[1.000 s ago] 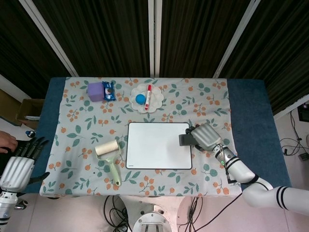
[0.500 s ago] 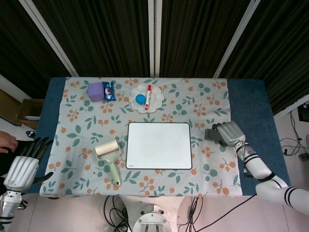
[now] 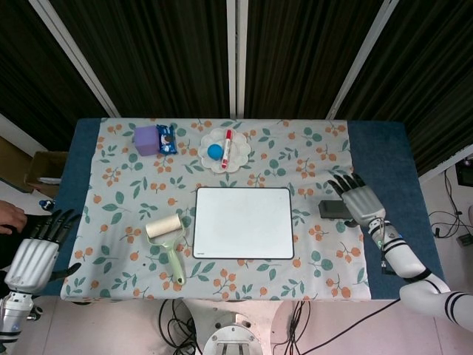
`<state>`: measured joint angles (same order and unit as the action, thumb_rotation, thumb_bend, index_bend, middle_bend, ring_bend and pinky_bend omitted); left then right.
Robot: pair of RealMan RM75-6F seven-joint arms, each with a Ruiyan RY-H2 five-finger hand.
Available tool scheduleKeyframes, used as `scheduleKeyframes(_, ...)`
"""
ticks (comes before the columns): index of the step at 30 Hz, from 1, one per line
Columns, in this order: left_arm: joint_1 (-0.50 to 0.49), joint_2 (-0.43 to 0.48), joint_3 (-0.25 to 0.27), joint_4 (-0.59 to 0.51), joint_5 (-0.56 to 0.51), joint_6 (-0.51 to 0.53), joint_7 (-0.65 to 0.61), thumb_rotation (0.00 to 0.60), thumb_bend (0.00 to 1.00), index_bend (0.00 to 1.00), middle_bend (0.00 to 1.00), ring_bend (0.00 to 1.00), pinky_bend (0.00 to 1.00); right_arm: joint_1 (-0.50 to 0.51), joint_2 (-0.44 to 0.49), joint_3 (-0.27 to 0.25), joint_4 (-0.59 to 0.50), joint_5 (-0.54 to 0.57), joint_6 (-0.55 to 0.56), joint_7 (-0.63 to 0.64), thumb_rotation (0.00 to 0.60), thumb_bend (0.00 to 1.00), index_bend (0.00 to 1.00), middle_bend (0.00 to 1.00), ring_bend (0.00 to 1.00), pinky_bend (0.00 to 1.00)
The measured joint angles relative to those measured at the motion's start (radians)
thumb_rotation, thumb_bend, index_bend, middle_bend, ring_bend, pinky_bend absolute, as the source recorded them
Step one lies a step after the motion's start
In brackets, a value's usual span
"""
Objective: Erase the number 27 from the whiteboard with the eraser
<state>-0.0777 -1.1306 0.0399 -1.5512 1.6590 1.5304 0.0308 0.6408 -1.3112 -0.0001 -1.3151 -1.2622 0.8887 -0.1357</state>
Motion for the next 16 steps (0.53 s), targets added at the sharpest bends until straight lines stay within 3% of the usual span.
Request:
scheduleKeyframes(8,0.007,0.009,-0.014,-0.003,-0.012,0.024,-0.008,0.600,0.01,0.10,0.07,0.04,0.17,-0.113,0.099,-0.004,-0.122,-0.054,0.214,0.017,0.600,0.00,0.00,0.00,0.00,0.00)
scheduleKeyframes(16,0.007,0.024,-0.029,0.001,-0.038,0.024,-0.012,0.600,0.01,0.10,0.07,0.04,0.17,-0.389,0.138,-0.039,-0.176,-0.082,0.582,-0.026,0.600,0.00,0.00,0.00,0.00,0.00)
